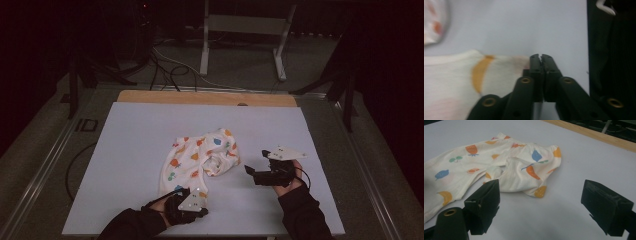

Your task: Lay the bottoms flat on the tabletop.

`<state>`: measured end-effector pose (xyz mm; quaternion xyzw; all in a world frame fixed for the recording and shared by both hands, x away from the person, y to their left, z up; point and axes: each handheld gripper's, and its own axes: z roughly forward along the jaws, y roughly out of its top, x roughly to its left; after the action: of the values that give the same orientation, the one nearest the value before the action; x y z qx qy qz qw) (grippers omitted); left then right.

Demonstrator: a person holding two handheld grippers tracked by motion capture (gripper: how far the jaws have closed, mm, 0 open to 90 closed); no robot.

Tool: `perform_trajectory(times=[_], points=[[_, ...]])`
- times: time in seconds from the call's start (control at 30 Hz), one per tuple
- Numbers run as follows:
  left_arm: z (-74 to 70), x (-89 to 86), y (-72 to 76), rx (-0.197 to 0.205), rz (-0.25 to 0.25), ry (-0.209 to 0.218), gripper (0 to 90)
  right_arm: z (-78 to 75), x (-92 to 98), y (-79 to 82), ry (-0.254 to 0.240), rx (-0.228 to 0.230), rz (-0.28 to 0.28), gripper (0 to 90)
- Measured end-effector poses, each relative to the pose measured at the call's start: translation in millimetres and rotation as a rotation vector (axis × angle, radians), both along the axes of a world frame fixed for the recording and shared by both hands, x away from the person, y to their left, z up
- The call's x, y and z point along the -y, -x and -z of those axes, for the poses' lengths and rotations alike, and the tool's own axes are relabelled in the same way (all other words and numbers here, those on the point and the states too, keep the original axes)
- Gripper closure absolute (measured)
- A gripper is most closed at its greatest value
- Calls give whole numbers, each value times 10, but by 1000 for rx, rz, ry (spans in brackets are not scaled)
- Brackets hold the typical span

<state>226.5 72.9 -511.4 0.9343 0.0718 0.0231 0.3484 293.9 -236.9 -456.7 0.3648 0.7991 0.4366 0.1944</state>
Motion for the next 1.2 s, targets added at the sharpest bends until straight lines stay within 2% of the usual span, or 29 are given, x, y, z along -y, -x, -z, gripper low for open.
perform_trajectory(times=[0.07,0.17,0.3,0.4,0.53,0.7,0.83,0.97,1.13,1.2], points=[[4,2,5,3,5,1,847,-1,3,-1,-2,-1,2,159],[-60,-31,0,17,7,27,719,-8,5,4,-3,3,3,158],[-163,-136,-49,12,-43,90,500,-13,22,0,-8,5,6,158],[-225,-232,-90,18,-106,116,367,-13,22,-4,-11,5,9,158],[-310,-385,-137,38,-178,138,263,-17,26,-6,-12,6,10,158],[-386,-616,-199,41,-262,174,134,-26,23,-12,-12,6,12,158],[-425,-836,-291,12,-343,193,19,-26,13,-26,-18,5,1,158],[-437,-1088,-345,5,-440,237,6,-31,3,-52,-15,18,-2,158],[-397,-1372,-344,55,-567,259,5,-28,-5,-78,-16,20,-17,151],[-371,-1461,-321,68,-597,270,6,-17,-18,-86,-17,17,-29,145]])
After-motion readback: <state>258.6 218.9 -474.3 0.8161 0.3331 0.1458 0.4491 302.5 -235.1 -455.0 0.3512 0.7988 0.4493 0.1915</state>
